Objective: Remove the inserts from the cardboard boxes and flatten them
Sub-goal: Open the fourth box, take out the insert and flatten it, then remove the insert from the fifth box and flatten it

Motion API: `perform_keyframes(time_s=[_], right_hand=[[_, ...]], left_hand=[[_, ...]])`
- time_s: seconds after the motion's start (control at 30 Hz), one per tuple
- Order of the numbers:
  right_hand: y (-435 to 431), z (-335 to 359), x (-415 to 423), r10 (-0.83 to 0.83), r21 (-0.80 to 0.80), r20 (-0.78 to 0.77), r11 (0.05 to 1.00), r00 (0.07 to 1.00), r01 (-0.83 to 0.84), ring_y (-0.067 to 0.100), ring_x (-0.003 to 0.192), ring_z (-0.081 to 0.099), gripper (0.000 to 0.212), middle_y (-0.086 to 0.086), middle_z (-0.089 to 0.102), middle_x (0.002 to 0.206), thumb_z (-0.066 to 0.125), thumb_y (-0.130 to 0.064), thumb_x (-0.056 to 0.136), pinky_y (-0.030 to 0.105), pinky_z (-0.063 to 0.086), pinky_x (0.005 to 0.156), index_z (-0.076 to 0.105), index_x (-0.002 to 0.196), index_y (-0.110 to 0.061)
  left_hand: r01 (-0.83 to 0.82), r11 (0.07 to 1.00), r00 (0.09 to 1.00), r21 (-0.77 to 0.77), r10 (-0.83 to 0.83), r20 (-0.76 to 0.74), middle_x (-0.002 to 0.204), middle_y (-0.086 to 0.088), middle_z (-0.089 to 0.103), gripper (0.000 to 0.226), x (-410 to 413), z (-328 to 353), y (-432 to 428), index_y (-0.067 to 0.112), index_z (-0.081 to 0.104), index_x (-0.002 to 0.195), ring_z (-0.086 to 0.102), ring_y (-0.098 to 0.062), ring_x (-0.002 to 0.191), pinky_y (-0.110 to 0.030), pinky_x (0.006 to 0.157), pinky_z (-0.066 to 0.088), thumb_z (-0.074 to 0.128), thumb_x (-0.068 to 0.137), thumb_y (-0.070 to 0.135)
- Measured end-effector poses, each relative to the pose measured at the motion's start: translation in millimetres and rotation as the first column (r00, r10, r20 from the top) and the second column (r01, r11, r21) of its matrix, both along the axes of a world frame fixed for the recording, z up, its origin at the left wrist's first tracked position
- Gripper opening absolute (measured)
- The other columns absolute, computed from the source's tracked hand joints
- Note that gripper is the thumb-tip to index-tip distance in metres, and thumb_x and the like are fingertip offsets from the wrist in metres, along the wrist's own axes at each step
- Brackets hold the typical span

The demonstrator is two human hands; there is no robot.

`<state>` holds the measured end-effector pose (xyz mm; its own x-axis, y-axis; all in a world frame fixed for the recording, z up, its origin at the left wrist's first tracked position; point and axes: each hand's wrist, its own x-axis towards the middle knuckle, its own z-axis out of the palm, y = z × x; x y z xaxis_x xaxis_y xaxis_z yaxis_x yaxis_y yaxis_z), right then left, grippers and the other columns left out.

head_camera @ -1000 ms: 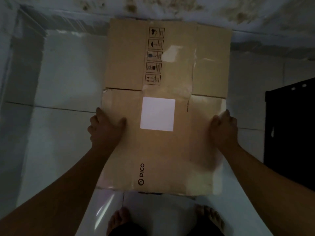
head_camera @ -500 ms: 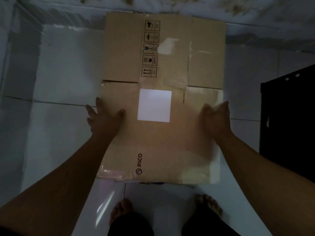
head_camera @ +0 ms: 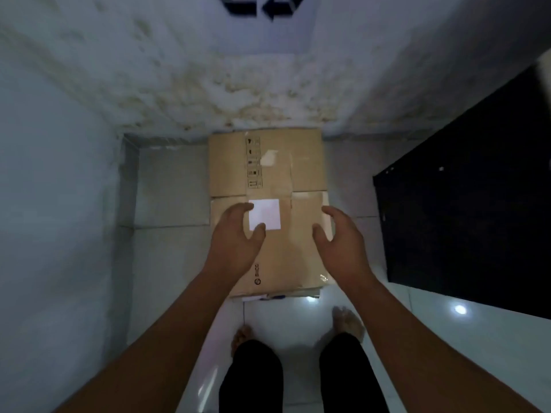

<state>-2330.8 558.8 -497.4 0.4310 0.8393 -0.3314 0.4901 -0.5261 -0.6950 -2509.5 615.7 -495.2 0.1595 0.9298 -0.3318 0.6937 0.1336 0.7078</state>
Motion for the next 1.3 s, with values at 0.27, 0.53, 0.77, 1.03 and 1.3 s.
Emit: perform_keyframes(time_s=[0.27,0.53,0.77,1.03,1.3], right_hand=[[-81,203,21,-0.030,0.107,0.038,0.994,0.999,0.026,0.010,0.121,0.048,0.041,-0.003,0.054,0.131,0.058,-0.022,0.092,0.017,0.033,0.096,0.050,0.133,-0.019],[-238,328,105,-0.099,0.216,0.127,0.974,0.987,0.070,0.016,0.111,0.058,0.038,0.002,0.064,0.119,0.062,-0.019,0.088,0.027,0.043,0.093,0.058,0.124,-0.014],[-390,408,206,-0.187,0.285,0.197,0.950,0.962,0.126,0.012,0.106,0.057,0.035,-0.001,0.064,0.114,0.061,-0.022,0.090,0.019,0.040,0.085,0.059,0.124,-0.015],[-471,446,314,-0.308,0.332,0.211,0.915,0.928,0.228,0.009,0.102,0.056,0.030,-0.006,0.063,0.109,0.058,-0.026,0.091,0.022,0.043,0.084,0.060,0.121,-0.019],[-488,447,450,-0.280,0.335,0.251,0.923,0.927,0.188,0.005,0.101,0.050,0.029,-0.008,0.055,0.109,0.057,-0.026,0.093,0.017,0.037,0.083,0.060,0.121,-0.018]], left_hand=[[0.146,0.974,0.986,0.172,-0.158,0.056,0.129,0.003,0.055,0.039,51,202,-68,0.016,0.054,0.127,0.048,-0.011,0.121,-0.007,0.090,0.023,0.062,0.089,0.021],[0.350,0.900,0.926,0.261,-0.375,0.051,0.130,0.001,0.057,0.039,152,334,-212,0.016,0.053,0.128,0.050,-0.014,0.121,-0.017,0.094,0.031,0.059,0.090,0.022],[0.546,0.767,0.816,0.337,-0.578,-0.005,0.130,-0.005,0.053,0.040,253,405,-343,0.014,0.052,0.130,0.048,-0.017,0.120,-0.012,0.087,0.027,0.058,0.091,0.022],[0.660,0.650,0.715,0.377,-0.697,-0.051,0.131,-0.004,0.051,0.039,372,444,-409,0.016,0.051,0.130,0.048,-0.018,0.120,-0.017,0.092,0.030,0.057,0.092,0.022],[0.665,0.660,0.703,0.349,-0.711,0.004,0.115,0.003,0.059,0.038,512,442,-415,0.017,0.050,0.129,0.052,-0.008,0.103,-0.017,0.085,0.036,0.057,0.092,0.026]])
